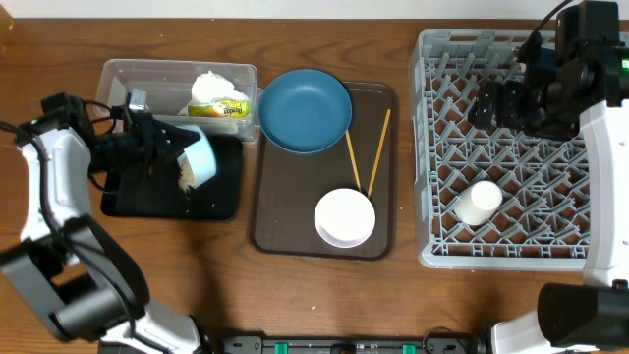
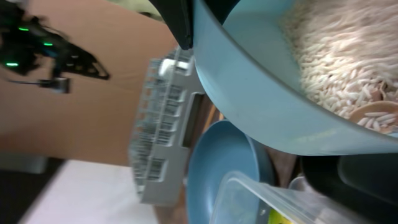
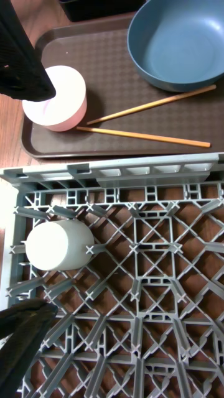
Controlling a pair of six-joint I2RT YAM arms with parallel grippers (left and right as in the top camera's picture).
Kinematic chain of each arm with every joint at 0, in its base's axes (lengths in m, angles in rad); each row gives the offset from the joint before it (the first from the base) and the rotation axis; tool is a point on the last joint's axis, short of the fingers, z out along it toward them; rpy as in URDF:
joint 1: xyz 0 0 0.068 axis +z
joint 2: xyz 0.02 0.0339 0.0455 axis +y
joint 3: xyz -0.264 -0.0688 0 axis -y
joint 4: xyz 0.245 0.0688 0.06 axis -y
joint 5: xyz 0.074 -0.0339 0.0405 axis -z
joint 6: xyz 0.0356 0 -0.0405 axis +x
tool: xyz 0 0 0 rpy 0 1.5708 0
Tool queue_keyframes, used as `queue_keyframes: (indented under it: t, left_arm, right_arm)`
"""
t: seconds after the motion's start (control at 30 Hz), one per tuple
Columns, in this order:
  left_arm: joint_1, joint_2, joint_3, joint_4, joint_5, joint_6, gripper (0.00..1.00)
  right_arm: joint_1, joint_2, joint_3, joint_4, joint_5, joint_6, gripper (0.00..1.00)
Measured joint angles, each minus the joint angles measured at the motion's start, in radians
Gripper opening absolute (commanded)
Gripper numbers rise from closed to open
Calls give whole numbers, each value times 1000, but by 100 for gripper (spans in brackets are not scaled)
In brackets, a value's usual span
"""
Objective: Sort waste into correct bins and load items into the dishwasher rack
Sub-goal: 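Carry the bowl over the black tray and tip out the food scraps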
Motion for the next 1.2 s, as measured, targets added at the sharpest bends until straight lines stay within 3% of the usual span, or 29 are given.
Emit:
queue_keyframes:
  t: [0.47, 1.2]
  left_arm:
    - [105, 138, -5, 25, 288, 29, 6]
    - [147, 142, -5, 15, 333, -66, 6]
  right_arm:
    - [0, 0, 0, -1, 0, 0, 99]
    - [0, 0, 0, -5, 0, -1, 99]
